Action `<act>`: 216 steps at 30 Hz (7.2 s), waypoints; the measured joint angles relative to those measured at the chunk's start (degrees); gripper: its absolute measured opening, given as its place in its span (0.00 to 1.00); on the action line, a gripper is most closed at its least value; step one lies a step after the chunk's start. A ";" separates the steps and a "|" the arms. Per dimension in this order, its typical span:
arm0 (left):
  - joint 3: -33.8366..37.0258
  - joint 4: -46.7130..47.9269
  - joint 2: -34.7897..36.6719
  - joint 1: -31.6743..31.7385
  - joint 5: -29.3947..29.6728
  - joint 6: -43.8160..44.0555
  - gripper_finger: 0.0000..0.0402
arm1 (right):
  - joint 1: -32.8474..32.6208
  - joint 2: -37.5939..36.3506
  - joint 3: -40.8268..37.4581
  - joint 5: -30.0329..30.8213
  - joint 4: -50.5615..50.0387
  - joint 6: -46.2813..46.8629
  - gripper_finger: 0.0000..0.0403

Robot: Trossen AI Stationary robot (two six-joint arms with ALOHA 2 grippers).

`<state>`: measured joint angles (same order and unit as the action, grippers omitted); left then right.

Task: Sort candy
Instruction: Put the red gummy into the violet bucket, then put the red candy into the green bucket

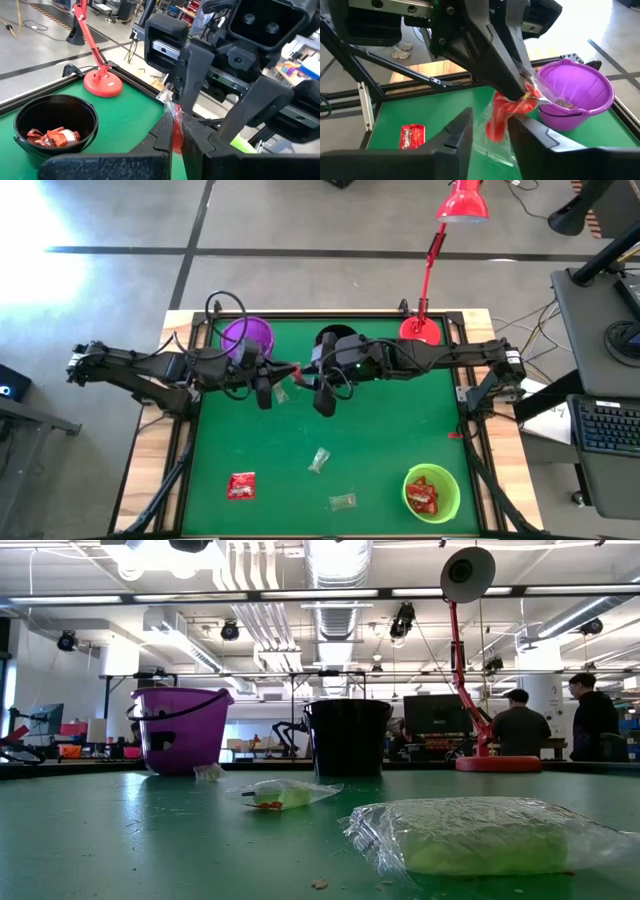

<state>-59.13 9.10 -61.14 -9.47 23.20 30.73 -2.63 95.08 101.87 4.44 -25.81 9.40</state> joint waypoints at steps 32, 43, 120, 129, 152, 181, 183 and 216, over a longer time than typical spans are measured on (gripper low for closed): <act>-1.82 56.82 1.21 12.14 22.32 12.25 0.00 | 0.66 -1.26 0.02 1.60 -23.17 8.20 0.36; -1.49 54.57 0.05 22.44 20.09 2.77 0.00 | 0.66 -1.26 0.02 1.60 -23.18 8.20 0.36; -9.01 60.52 -17.32 -22.24 -20.70 8.82 0.45 | 0.66 -1.22 -0.47 1.63 -22.09 10.01 0.40; -5.88 51.26 -23.50 -28.06 -20.88 10.50 0.45 | 0.66 -1.22 -0.73 1.62 -22.38 9.32 0.40; -5.88 47.04 -28.80 -29.49 -20.81 10.40 0.45 | 0.63 -1.22 -0.73 1.58 -22.36 11.63 0.40; 3.96 32.77 -29.09 -33.70 -30.06 23.29 0.45 | -2.12 -1.22 -0.92 1.56 -37.42 12.46 0.41; 4.39 32.74 -29.79 -33.79 -29.93 23.24 0.45 | -2.12 -1.22 -0.92 1.56 -37.42 12.45 0.41; 4.69 30.02 -38.06 -33.98 -33.06 20.79 0.00 | -2.52 -1.22 -0.94 1.51 -37.35 13.19 0.39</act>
<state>-54.44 39.12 -99.20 -43.45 -9.86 51.52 -5.15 93.86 100.92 5.96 -63.16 22.60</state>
